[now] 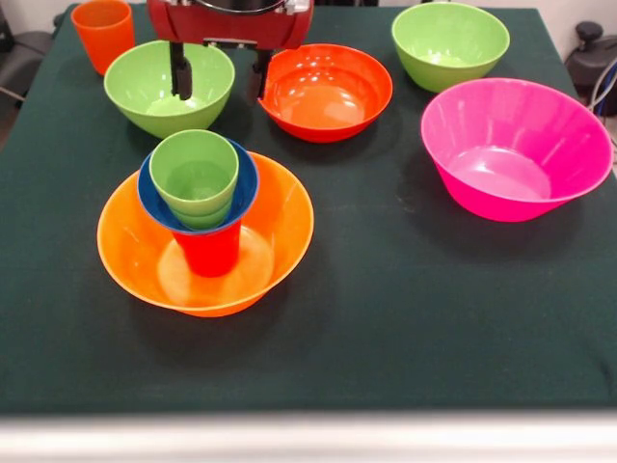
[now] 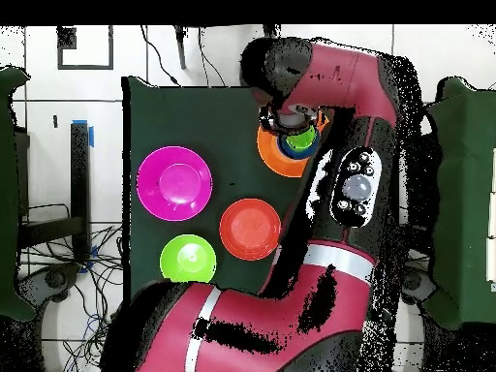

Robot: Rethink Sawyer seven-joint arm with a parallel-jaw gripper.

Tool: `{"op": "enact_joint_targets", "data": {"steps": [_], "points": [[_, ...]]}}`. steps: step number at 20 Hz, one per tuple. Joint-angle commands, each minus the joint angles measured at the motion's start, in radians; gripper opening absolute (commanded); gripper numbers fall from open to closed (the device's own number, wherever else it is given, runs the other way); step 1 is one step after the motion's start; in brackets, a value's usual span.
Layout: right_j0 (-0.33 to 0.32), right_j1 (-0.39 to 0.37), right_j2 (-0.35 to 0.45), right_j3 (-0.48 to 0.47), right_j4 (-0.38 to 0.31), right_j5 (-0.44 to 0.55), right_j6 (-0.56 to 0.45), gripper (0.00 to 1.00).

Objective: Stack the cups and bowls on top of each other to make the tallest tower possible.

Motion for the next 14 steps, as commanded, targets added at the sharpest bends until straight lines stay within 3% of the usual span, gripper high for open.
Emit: {"op": "enact_joint_targets", "data": {"steps": [1, 14], "points": [[0.058, 0.065, 0.075, -0.060, 0.024, 0.088, 0.213, 1.00], [0.132, 0.058, 0.053, -0.019, 0.053, 0.059, 0.327, 1.00]]}}
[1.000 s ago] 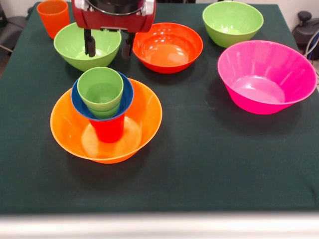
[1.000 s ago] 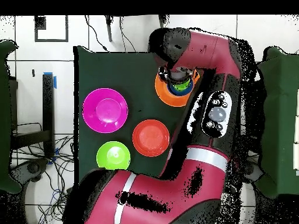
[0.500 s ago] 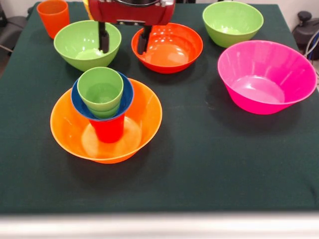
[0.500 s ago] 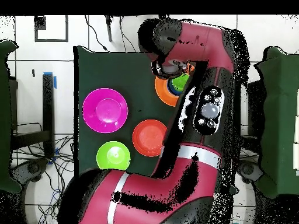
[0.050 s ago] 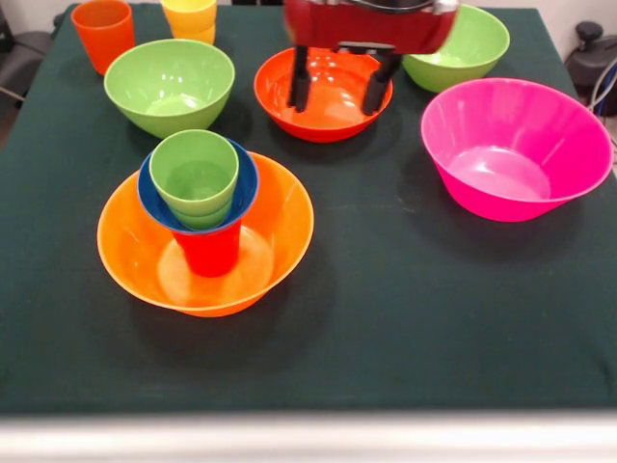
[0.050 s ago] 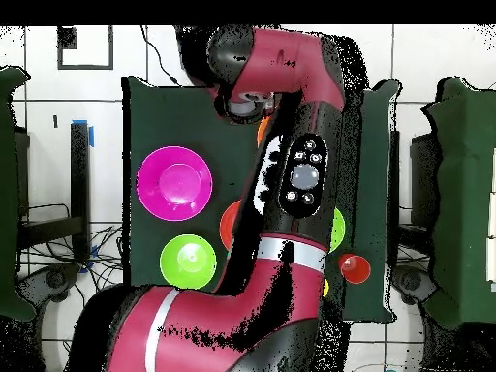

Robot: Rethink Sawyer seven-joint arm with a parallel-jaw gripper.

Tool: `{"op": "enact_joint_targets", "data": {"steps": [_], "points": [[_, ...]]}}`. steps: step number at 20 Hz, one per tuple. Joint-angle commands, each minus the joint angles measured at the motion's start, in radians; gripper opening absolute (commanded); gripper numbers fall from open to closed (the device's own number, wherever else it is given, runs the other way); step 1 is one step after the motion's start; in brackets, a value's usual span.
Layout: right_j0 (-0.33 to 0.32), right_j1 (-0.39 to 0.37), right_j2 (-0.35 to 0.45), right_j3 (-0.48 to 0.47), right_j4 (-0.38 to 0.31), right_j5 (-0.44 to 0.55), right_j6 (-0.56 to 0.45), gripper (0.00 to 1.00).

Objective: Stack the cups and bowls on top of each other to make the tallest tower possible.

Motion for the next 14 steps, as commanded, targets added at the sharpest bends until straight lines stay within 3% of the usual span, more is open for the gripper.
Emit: {"op": "enact_joint_targets", "data": {"steps": [1, 14], "points": [[0.027, 0.035, 0.053, 0.049, 0.002, 0.047, 0.190, 1.00], [0.013, -0.019, 0.051, 0.209, -0.031, -0.074, 0.146, 1.00]]}}
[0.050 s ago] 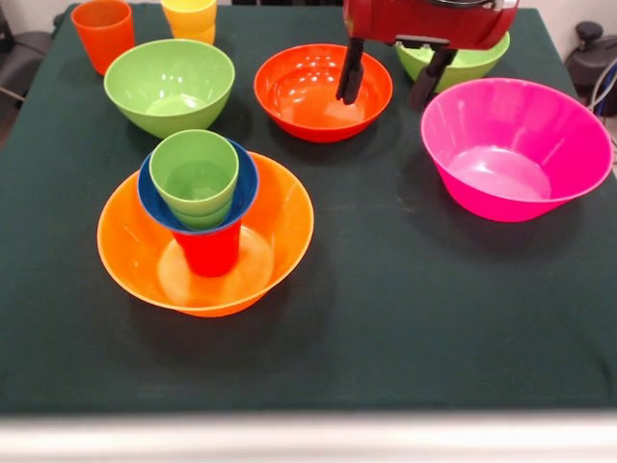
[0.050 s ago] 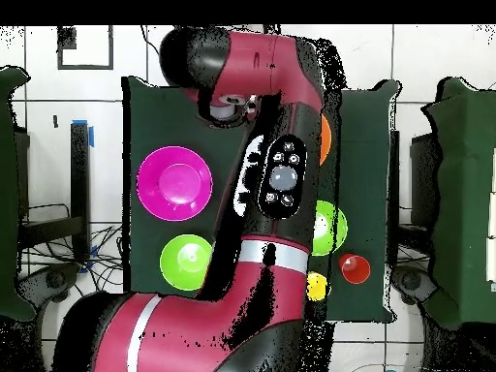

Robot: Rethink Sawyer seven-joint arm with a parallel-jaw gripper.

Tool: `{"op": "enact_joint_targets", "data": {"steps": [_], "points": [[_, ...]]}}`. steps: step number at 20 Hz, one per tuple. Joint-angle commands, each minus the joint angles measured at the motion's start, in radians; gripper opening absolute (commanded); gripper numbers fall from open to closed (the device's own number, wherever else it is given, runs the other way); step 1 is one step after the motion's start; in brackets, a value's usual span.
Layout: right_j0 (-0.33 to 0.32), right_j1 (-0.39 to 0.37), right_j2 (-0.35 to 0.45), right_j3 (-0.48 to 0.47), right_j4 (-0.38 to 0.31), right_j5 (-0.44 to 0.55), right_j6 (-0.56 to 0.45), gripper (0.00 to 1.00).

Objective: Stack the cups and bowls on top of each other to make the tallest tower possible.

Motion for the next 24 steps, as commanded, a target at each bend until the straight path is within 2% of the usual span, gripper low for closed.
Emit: {"op": "enact_joint_targets", "data": {"steps": [1, 9, 18, 24], "points": [[-0.014, -0.005, 0.051, 0.177, -0.044, -0.079, 0.077, 1.00], [-0.017, -0.063, 0.048, 0.331, -0.064, -0.188, 0.048, 1.00], [-0.025, -0.081, 0.044, 0.412, -0.069, -0.255, 0.051, 1.00], [-0.023, -0.062, 0.042, 0.403, -0.073, -0.262, 0.060, 1.00]]}}
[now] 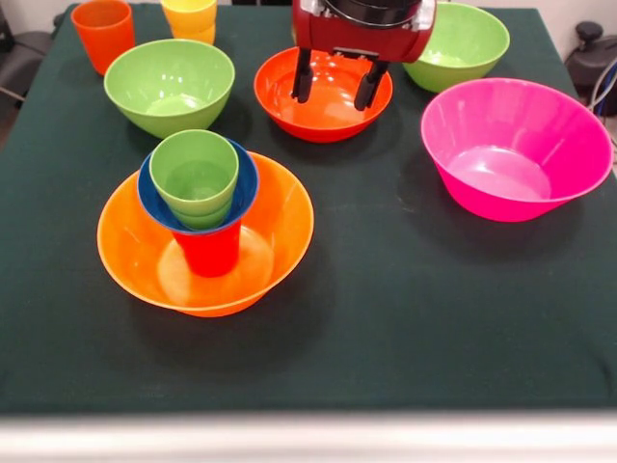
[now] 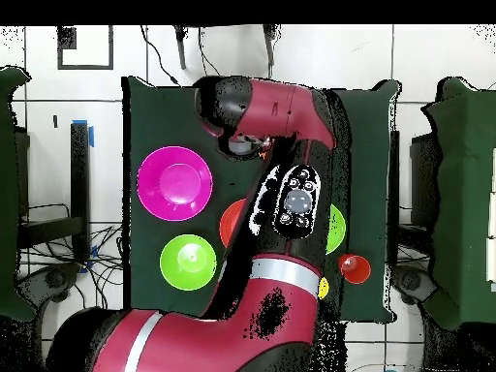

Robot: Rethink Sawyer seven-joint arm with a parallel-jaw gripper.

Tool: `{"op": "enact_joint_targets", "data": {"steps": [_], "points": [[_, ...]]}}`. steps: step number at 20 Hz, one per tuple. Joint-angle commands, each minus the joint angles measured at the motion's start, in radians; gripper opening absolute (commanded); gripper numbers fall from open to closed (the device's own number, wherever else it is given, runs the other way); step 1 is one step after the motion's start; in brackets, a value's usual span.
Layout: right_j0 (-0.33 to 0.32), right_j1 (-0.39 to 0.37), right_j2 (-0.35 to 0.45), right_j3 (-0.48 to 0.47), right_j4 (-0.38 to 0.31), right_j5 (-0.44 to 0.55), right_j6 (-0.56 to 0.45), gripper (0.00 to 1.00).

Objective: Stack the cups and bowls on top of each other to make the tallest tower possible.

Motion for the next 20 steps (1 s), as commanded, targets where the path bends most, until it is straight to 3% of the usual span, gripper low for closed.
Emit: {"op": "enact_joint_targets", "data": {"steps": [1, 20], "points": [[-0.010, 0.003, 0.049, 0.119, -0.063, -0.052, 0.060, 1.00], [-0.030, -0.054, 0.046, 0.226, -0.092, -0.110, 0.006, 1.00]]}}
